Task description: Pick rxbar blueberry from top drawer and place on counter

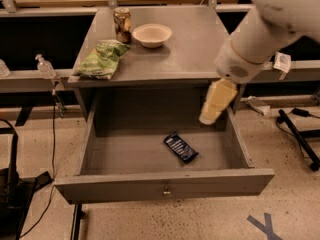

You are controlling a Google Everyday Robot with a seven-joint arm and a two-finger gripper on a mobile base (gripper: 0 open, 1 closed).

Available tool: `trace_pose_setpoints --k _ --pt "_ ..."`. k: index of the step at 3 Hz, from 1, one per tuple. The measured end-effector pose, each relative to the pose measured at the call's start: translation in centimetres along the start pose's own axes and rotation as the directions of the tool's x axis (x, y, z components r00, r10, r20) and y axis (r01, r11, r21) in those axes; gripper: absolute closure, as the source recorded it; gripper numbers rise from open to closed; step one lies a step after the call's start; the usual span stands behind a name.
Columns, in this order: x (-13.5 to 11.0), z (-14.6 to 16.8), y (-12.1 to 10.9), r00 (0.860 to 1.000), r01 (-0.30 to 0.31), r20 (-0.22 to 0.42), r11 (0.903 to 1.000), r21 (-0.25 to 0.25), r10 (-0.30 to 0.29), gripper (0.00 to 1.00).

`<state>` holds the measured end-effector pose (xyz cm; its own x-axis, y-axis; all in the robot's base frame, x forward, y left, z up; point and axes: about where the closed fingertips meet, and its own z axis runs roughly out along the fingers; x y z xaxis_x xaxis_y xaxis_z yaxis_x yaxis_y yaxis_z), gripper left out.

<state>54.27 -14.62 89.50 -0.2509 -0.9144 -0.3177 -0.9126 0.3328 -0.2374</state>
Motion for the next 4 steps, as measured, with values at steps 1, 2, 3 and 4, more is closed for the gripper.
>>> trace_pose_setpoints --k 1,2,3,4 --pt "-1.1 1.2 -1.3 0.999 -0.014 0.032 0.9994 0.033 0.013 0.0" --pt "-0.9 0.9 -1.0 1.0 -0.01 0.025 0.9996 0.025 0.01 0.0" --pt "-1.3 1.9 -1.4 0.998 -0.025 0.055 0.9996 0.01 0.024 0.0" --pt "-1.1 4.8 -0.6 0.993 -0.085 0.085 0.9962 -0.02 0.086 0.0"
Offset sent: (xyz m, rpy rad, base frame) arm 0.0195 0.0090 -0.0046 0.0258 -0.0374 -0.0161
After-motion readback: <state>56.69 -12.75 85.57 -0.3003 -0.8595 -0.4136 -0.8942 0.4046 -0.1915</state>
